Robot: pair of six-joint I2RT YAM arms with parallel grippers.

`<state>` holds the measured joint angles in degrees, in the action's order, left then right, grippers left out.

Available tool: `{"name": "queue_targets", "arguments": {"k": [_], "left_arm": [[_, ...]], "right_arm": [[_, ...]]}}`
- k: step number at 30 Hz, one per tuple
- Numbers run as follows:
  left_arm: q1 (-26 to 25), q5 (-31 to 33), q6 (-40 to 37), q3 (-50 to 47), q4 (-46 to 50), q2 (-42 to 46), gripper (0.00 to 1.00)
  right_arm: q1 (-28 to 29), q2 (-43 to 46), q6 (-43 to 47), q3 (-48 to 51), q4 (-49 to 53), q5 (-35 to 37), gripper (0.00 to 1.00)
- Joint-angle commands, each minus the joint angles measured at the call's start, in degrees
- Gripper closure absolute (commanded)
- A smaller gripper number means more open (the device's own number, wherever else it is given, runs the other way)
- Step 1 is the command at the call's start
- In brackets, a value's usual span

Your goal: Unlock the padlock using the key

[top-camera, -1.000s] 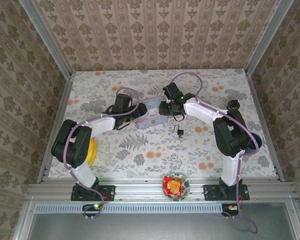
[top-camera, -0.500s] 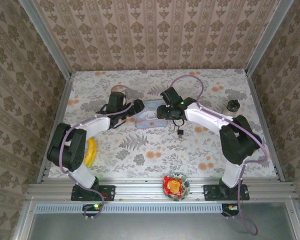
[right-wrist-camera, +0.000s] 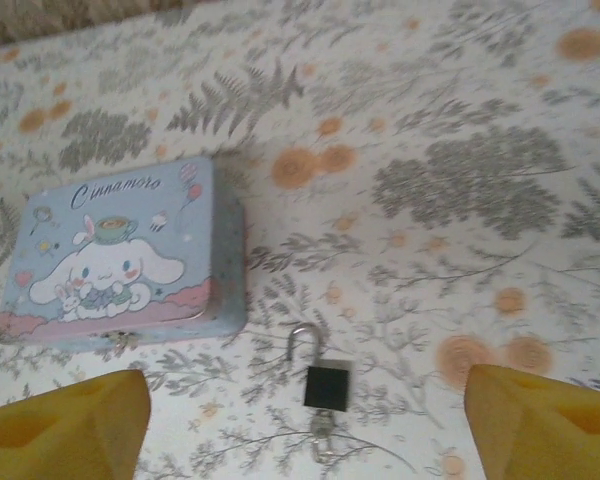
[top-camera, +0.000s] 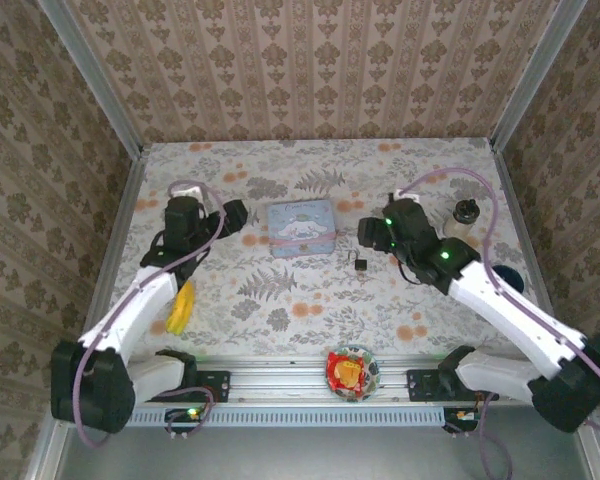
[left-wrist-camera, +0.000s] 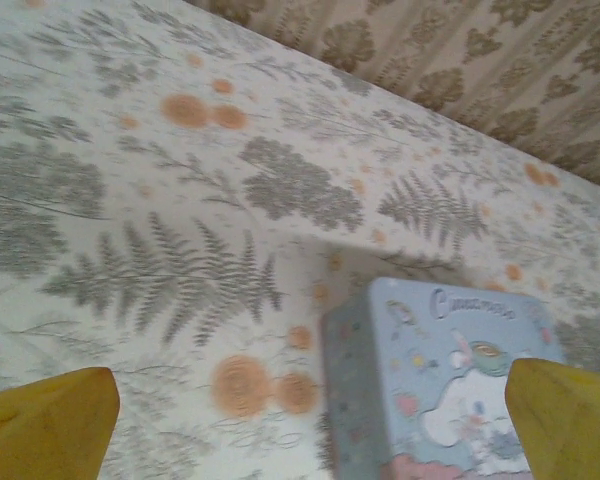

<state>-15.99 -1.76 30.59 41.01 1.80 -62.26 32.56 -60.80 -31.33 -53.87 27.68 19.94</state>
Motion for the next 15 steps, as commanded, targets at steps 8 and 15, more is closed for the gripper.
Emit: {"name": "queue_targets", "arguments": {"k": [8,15], "left_arm": [[1.27,14.62,-13.90,-10.14,-1.49,15.30,0.00],[2.07,22.14,-22.71,-19.30,-13.36,19.22,0.00]], "right_arm": [[-2.46,15.86,4.54,11.74,-0.16,9.73,0.00],[-5.13,19.13,4.93,18.44,-5.86,17.29,0.00]]}}
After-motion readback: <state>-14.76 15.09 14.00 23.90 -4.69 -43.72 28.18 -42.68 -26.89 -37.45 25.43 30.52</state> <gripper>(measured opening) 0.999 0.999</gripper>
